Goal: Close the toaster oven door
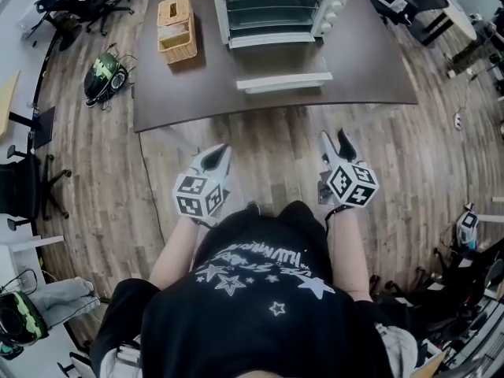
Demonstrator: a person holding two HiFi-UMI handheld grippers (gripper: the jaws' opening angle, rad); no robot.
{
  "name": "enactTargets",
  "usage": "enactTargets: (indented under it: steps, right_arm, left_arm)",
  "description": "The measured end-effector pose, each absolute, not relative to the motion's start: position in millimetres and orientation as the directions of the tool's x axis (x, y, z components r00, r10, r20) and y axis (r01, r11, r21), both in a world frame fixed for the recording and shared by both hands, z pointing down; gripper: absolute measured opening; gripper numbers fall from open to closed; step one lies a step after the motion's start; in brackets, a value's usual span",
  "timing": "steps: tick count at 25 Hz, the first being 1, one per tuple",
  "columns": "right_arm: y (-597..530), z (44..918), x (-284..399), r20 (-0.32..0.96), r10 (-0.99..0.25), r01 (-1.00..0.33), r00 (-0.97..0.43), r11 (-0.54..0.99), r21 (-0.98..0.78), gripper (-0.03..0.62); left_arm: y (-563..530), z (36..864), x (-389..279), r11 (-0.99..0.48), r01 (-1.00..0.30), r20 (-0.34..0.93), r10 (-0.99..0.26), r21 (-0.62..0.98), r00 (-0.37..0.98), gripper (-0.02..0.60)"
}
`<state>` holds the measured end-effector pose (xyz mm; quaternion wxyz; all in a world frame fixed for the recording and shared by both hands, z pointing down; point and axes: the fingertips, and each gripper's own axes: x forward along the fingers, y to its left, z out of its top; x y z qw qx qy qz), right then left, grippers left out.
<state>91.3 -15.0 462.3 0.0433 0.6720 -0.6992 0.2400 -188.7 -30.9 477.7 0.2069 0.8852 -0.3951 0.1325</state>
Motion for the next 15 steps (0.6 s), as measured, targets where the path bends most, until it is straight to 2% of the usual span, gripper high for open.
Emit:
enactTargets:
  steps: [7,15]
  right_arm:
    - [-34,469,105,0.408,-0.911,-0.967,-0.059,-0.049,-0.250,0.245]
    - [-75,484,119,0.428,-0.900,-0.968,-0.081,-0.031,-0.248,0.244]
  left_arm:
    - [-60,476,-180,-0.621,-0.739,0.388,-0.634,0.260,0.669,0.011]
    - [-84,483,-174,-0.587,-0.769,0.412,-0.653,0.255,0.635,0.011]
